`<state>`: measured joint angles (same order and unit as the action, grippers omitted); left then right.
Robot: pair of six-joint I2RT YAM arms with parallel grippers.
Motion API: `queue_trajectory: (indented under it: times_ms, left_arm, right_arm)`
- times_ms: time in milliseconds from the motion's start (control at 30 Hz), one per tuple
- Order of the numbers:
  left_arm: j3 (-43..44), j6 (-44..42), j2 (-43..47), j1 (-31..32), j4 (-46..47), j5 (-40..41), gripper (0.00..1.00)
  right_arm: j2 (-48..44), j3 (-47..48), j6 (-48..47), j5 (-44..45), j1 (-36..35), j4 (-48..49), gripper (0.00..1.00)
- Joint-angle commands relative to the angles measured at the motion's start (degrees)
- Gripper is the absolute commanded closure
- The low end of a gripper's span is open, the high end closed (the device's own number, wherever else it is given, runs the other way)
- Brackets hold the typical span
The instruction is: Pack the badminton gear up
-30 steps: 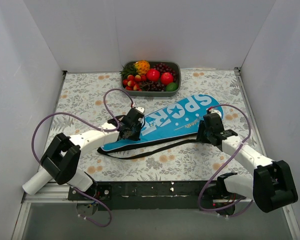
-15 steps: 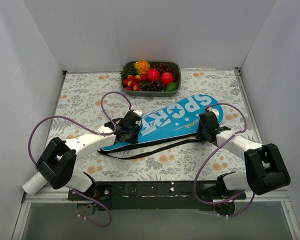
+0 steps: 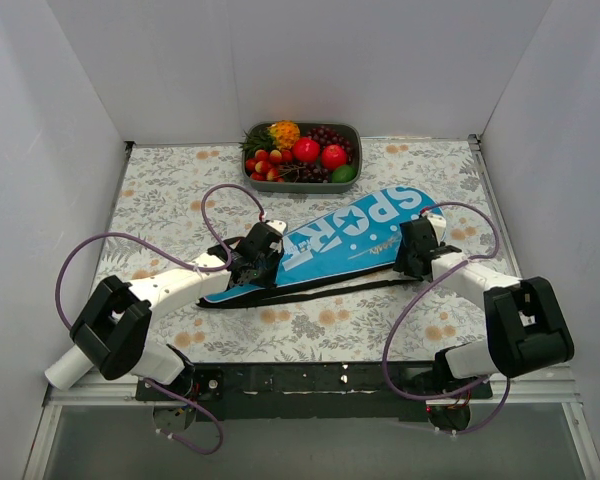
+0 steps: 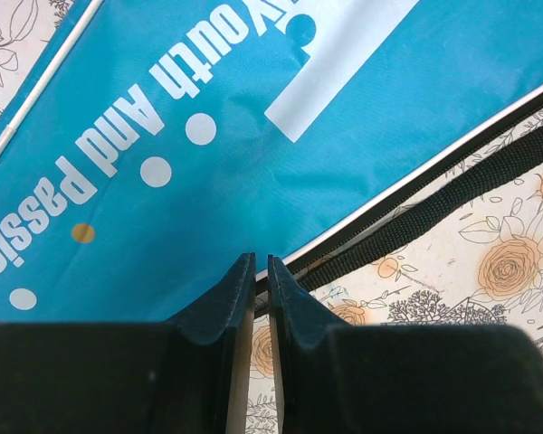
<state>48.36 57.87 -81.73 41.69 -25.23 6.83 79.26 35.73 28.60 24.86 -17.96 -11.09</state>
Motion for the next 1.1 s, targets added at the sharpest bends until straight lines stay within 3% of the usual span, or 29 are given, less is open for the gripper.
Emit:
queue_trajectory:
  times_ms: [0, 133, 367, 667, 767, 867, 1067]
  left_arm:
    - [-0.8, -0.7, 2.6, -0.2, 0.6, -1.0, 0.89]
    - [-1.0, -0.8, 2.9, -0.2, 0.8, -1.5, 0.89]
    - [-1.3, -0.9, 3.1, -0.2, 0.8, -1.8, 0.89]
    - [-1.3, -1.1, 2.5, -0.2, 0.9, -2.0, 0.89]
    - [-1.3, -1.3, 2.1, -0.2, 0.6, -1.8, 0.89]
    - [-1.3, -1.3, 2.0, -0.2, 0.6, -1.8, 0.89]
    - [-1.3, -1.3, 1.9, -0.2, 0.6, -2.0, 0.89]
  right_arm:
    - [2.4, 3.5, 0.3, 2.9, 0.5, -1.5, 0.37]
    - [3.8, 4.7, 0.2, 4.1, 0.6, -1.5, 0.40]
    - [5.1, 4.2, 0.4, 4.7, 1.5, 0.1, 0.55]
    - [6.3, 5.0, -0.6, 5.3, 2.6, 0.7, 0.64]
    - [6.3, 5.1, -0.6, 5.4, 2.7, 0.5, 0.72]
    - [6.0, 4.4, -0.3, 6.7, 3.2, -0.2, 0.72]
    - [1.9, 1.5, -0.6, 8.4, 4.6, -0.7, 0.63]
